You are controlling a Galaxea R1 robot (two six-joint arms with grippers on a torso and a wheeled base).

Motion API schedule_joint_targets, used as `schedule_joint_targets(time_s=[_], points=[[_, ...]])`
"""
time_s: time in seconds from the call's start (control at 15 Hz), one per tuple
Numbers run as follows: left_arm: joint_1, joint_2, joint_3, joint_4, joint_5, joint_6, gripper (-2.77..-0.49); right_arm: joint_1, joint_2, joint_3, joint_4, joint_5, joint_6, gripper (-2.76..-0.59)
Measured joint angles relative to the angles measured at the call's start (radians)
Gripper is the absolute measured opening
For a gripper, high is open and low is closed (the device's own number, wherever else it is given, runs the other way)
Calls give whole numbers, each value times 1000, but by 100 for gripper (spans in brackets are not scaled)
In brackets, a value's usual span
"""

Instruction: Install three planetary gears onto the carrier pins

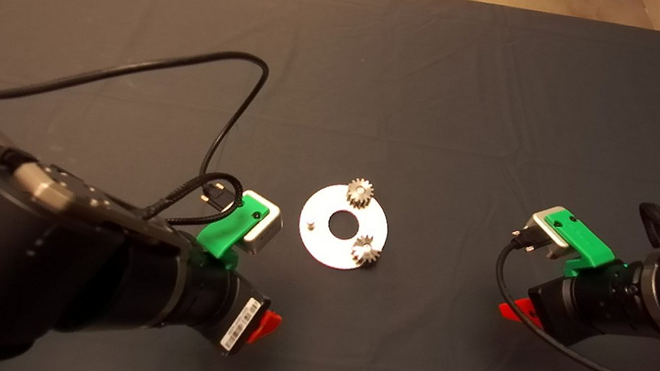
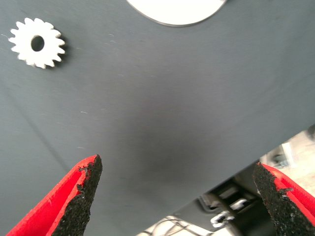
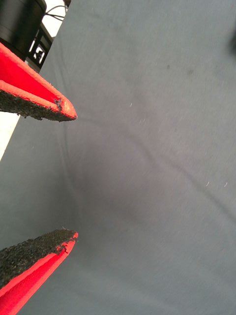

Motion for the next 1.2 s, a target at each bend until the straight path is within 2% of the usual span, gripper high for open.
schedule_joint_targets(time_s=[0.13,0.27,0.4,0.53,0.8,1.07,1.2], points=[[-1,-64,0,3,-1,96,-107,0,-8,2,0,-1,0,-175],[0,-161,0,23,1,220,-107,0,-11,7,0,-1,0,-175],[0,-220,0,51,5,271,-107,0,-11,8,0,1,-1,-175],[9,-233,0,104,1,291,-107,0,-11,10,0,0,-2,-175],[110,-254,-1,264,1,305,-107,0,-10,11,0,0,-4,-175],[202,-250,-26,386,0,317,-107,0,-11,12,0,-1,-5,-175],[237,-250,-43,419,0,328,-107,0,-10,12,0,0,-7,-175]])
